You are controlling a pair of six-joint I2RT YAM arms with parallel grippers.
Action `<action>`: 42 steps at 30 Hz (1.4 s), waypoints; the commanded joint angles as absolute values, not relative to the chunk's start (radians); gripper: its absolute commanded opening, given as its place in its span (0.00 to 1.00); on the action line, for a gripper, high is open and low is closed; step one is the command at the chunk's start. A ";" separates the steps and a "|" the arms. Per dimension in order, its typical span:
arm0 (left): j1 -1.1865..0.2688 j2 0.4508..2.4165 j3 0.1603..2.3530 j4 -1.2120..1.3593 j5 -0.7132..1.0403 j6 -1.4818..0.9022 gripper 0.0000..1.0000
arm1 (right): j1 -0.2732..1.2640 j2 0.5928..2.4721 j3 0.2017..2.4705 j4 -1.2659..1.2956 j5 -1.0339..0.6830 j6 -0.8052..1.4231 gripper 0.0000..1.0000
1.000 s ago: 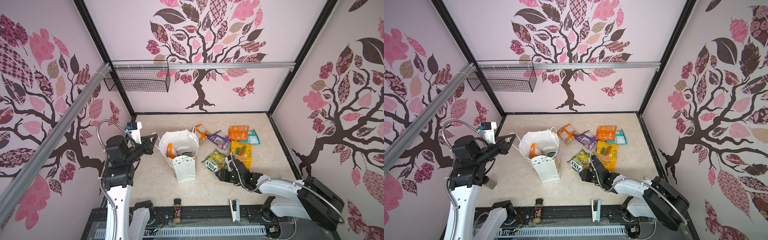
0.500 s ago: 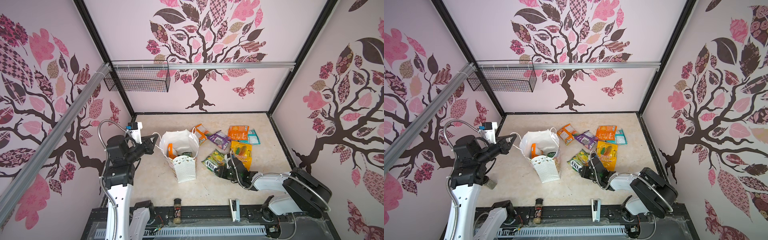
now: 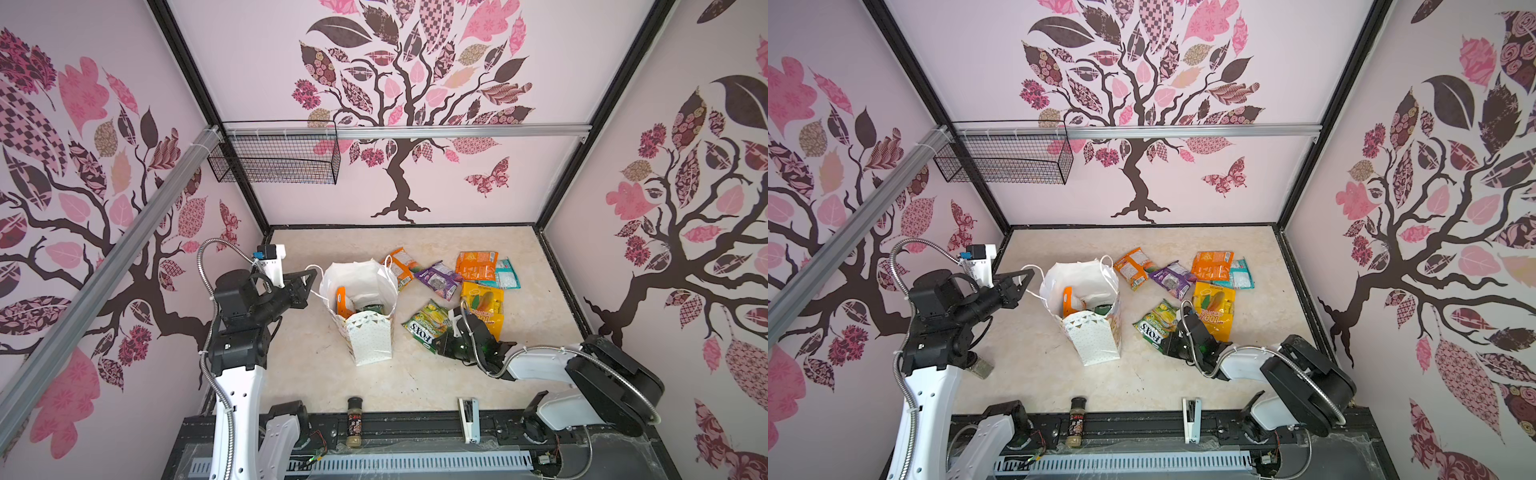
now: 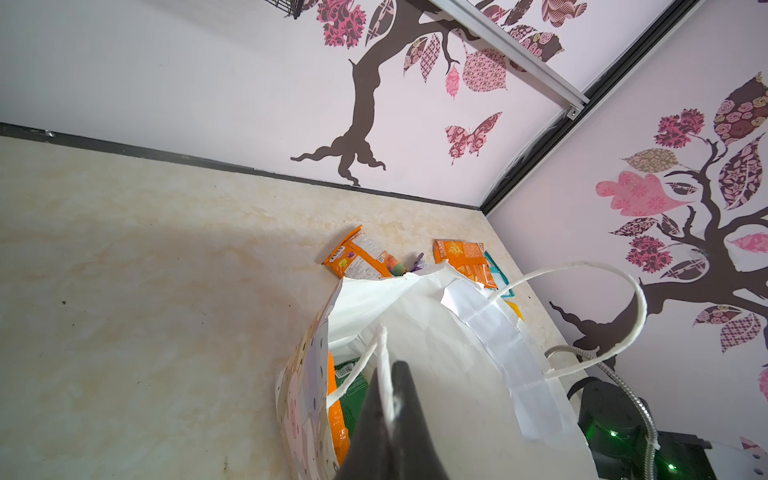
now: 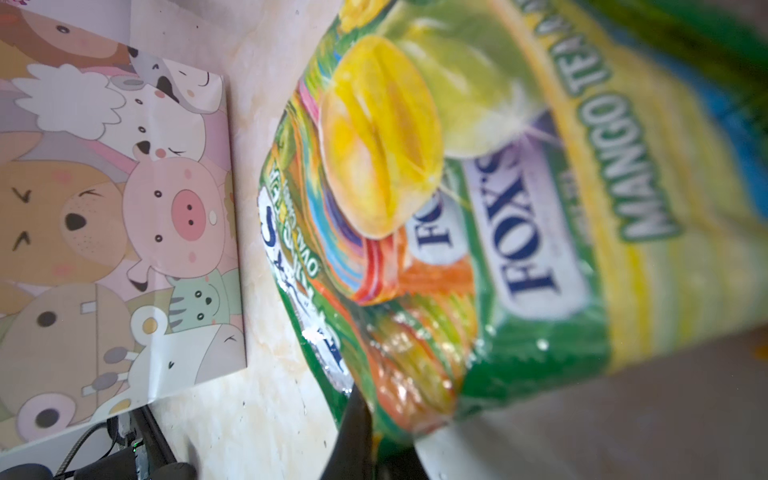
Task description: Place the snacks into the paper bag
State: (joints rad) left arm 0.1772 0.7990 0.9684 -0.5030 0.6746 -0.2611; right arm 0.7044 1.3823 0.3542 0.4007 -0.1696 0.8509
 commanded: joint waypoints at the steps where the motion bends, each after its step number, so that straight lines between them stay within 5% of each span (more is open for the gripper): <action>1: 0.183 0.788 0.982 -0.495 0.675 -0.251 0.00 | 0.704 1.276 0.421 0.256 -0.183 0.773 0.00; 17: 0.183 0.773 0.978 -0.489 0.675 -0.254 0.00 | 0.704 1.012 0.624 -0.071 -0.238 0.610 0.00; 42: 0.183 0.768 0.970 -0.471 0.686 -0.270 0.00 | 0.703 0.994 1.090 -0.415 -0.402 0.433 0.00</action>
